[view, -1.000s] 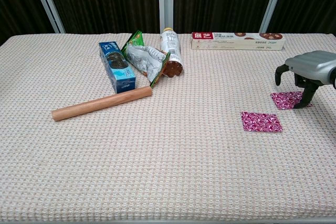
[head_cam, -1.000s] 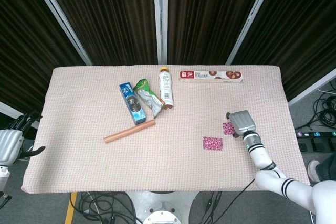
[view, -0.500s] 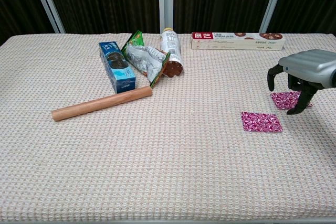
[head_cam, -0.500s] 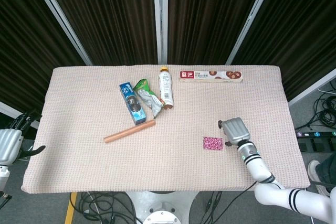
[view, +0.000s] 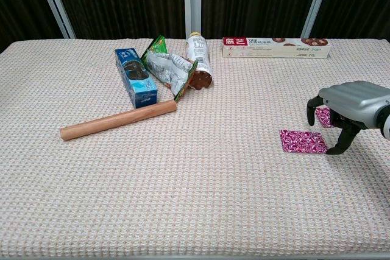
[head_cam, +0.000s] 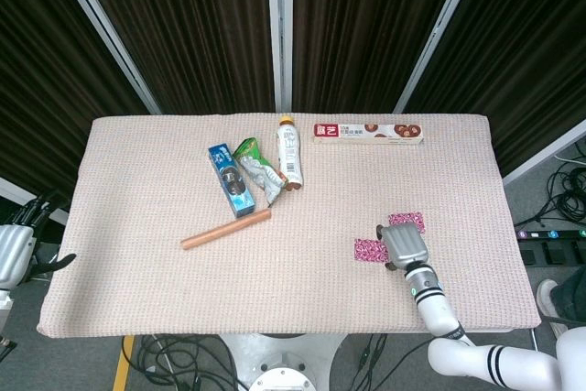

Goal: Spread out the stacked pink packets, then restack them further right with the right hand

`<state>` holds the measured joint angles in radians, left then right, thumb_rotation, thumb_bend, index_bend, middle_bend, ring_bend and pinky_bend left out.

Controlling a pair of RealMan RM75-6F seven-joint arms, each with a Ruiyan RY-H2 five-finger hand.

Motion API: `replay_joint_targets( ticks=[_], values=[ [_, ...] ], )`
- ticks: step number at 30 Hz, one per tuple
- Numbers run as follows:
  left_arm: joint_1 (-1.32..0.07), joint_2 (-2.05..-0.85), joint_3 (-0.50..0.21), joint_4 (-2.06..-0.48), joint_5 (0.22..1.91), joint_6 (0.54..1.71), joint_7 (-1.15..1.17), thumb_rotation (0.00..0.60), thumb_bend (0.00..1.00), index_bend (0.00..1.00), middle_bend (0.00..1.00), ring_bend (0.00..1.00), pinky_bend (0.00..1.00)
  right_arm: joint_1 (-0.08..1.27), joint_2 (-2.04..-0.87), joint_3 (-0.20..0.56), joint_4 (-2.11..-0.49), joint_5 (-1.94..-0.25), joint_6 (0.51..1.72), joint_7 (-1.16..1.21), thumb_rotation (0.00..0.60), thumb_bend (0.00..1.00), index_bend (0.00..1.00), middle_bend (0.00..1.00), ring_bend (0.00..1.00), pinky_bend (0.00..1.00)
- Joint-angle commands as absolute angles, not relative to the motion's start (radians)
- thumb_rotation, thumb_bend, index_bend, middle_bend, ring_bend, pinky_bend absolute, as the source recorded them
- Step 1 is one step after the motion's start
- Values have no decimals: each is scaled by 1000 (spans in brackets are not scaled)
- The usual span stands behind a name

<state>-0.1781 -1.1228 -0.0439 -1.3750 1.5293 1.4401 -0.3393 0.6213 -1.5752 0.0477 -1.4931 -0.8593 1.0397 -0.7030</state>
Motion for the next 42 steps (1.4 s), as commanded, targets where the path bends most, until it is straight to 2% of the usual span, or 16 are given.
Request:
replay_joint_targets(
  ticks=[1,25,38,42],
  values=[
    [-177,-1123,-44,-1372,1528,1439,-342,600,16,245,183,170,296,624,-1586,52,-1481,-859,1039,-701,600,0,416,1000,1000,964],
    [-172,-1118,-41,-1351,1530,1442,-373,600,16,244,183,169,296,650,-1644,69,-1418,-813,997,-710,600,0,413,1000,1000,964],
    [-171,-1121,-39,-1341,1529,1438,-380,600,16,245,183,169,296,665,-1656,70,-1398,-775,978,-728,600,0,353,1000,1000,964],
    [-172,-1121,-40,-1343,1530,1439,-379,600,16,244,183,170,296,667,-1652,68,-1401,-775,978,-728,600,0,387,1000,1000,964]
  ],
)
